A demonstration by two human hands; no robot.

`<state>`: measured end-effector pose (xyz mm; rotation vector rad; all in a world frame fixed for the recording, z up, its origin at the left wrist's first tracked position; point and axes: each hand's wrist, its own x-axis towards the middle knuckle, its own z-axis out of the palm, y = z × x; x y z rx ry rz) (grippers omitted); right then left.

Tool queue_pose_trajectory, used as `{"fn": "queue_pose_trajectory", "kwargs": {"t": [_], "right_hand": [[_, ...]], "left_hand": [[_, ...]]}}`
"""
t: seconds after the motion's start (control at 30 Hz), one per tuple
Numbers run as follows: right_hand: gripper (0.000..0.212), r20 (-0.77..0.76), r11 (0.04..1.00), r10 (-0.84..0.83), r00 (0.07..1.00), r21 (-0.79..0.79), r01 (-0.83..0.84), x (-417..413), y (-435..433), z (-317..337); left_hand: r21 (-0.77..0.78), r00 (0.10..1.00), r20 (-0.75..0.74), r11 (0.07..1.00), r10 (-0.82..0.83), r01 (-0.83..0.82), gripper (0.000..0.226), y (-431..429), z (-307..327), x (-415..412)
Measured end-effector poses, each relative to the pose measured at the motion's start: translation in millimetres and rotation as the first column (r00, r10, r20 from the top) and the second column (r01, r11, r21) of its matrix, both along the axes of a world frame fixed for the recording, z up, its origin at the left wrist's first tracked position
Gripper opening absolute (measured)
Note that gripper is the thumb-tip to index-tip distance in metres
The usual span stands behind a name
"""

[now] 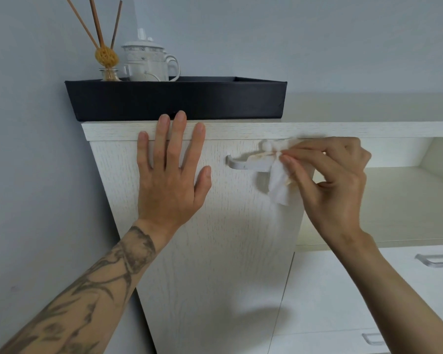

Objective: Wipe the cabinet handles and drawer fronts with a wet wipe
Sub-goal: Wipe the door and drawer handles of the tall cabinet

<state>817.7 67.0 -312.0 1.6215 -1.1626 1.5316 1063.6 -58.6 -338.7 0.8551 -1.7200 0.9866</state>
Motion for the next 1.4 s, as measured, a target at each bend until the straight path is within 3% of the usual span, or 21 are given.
{"fn": "queue_pose_trajectory", "kwargs": {"t": [0.1, 0.3, 0.47, 0.73, 0.97, 1.4], "right_hand": [[0.006, 0.048, 0.998, 0.053, 0.997, -0.046, -0.051, 12, -1, 4], [0.01, -0.077, 0.998, 0.04, 0.996, 0.049, -0.036, 25, -13, -2], [0.016, -0.152, 0.999, -0.001, 0.988, 0.036, 0.007, 13, -13, -6], [0.015, -0.102, 0.997, 0.079, 0.992, 0.022, -0.077, 32, -20, -3], [0.012, -0.031, 0.999, 0.042, 0.999, -0.006, -0.043, 51, -19, -3], [0.01, -0.108, 0.99, -0.138, 0.985, -0.045, 0.134, 79, -26, 3]], "left_hand": [[0.001, 1.0, 0.0, 1.0, -0.007, 0.007, 0.072, 1, 0, 0], [0.005, 1.0, 0.005, 1.0, -0.007, 0.007, 0.073, 1, -1, 0], [0.004, 1.0, 0.004, 1.0, 0.005, -0.005, 0.072, 1, 0, -1], [-0.001, 1.0, -0.001, 1.0, 0.001, -0.001, 0.072, 0, -1, -1], [0.001, 1.0, 0.01, 1.0, -0.01, 0.01, 0.072, 1, -1, 0], [-0.017, 1.0, -0.003, 1.0, -0.012, 0.012, 0.075, -1, -1, 0]]}}
